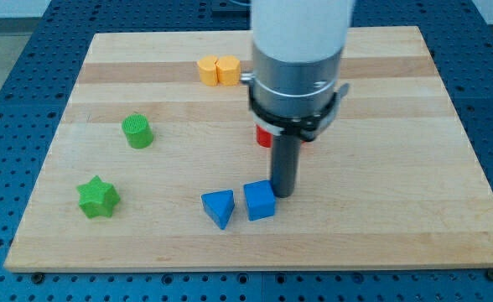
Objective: Push green star into green circle
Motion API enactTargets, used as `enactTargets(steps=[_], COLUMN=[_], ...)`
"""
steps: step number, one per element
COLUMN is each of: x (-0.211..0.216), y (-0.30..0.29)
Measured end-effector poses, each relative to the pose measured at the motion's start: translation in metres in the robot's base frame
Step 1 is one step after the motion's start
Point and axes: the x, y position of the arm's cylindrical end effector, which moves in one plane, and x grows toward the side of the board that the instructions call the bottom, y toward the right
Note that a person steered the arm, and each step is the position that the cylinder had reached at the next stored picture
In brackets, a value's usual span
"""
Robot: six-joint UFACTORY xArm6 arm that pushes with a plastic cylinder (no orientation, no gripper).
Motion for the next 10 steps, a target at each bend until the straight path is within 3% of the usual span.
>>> enactTargets(steps=[2, 3, 4, 5, 6, 8, 10], x=[0.001, 0.018, 0.066, 0.091, 0.090, 0.084, 0.004], y=[-0.013, 0.037, 0.064, 0.044, -0.004, -0.179, -0.212])
